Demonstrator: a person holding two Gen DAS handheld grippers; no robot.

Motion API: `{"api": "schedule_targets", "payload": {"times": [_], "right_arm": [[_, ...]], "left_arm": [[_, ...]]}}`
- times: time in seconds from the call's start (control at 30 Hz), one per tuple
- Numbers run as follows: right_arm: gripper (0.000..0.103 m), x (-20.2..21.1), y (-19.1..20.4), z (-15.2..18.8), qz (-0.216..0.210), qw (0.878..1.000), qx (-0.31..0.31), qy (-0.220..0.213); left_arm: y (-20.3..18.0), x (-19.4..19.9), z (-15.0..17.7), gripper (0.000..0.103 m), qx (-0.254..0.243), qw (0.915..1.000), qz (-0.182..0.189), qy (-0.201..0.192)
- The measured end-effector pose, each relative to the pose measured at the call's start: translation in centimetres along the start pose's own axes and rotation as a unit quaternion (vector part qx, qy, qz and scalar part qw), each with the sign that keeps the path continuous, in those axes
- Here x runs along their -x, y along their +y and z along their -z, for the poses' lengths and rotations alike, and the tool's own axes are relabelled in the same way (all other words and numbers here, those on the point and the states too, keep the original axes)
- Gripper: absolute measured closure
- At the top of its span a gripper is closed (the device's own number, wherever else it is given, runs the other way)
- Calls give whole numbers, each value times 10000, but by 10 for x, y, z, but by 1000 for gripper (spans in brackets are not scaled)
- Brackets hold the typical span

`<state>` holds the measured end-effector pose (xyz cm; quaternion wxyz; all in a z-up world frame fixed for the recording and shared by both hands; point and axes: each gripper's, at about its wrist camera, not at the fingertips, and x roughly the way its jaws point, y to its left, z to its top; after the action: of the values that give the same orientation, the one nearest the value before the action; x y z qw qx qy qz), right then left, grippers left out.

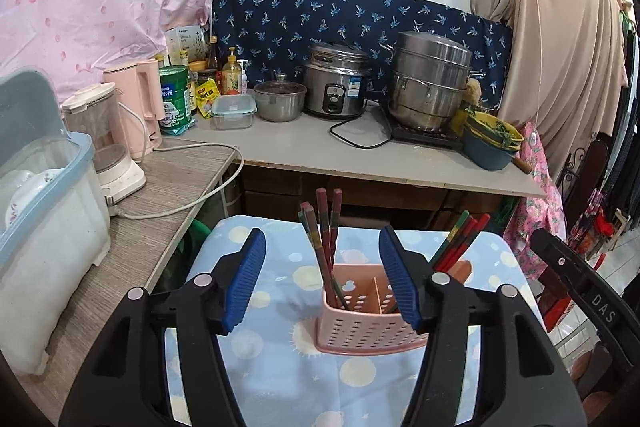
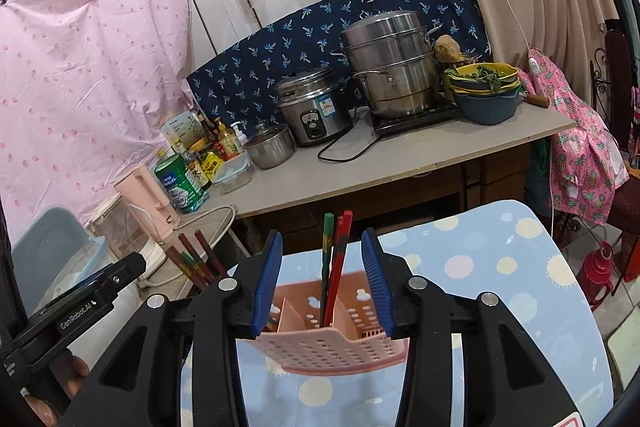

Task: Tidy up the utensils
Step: 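Pull both tools back from the pink basket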

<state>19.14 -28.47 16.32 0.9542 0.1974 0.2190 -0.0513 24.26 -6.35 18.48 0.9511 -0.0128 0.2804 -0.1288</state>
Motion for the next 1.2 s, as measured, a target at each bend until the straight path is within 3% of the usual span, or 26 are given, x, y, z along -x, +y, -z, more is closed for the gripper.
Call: {"api": "schedule_targets", "payload": {"times": [0.2, 0.33, 0.57, 0.83, 0.97, 1.2], "right_arm": [[54, 9, -2, 18, 9, 9998, 107, 186], [46, 20, 0, 33, 217, 9989, 378, 175], [41, 36, 2, 55, 473, 9960, 723, 232], [35, 45, 3, 74, 532, 9935, 928, 394], [31, 47, 0, 81, 586, 9924, 989, 429], [22, 50, 2, 92, 721, 9892, 1207, 427]], "left_arm": [[-3, 9, 15, 44, -166, 9996, -234, -40], [-5, 12, 26, 42, -238, 9993, -291, 45], [-9, 17, 52, 36, -374, 9984, -407, 148], [-10, 23, 73, 27, -416, 9977, -465, 272], [-12, 26, 82, 18, -456, 9971, -538, 288], [-14, 24, 94, 13, -505, 9960, -619, 401]]}}
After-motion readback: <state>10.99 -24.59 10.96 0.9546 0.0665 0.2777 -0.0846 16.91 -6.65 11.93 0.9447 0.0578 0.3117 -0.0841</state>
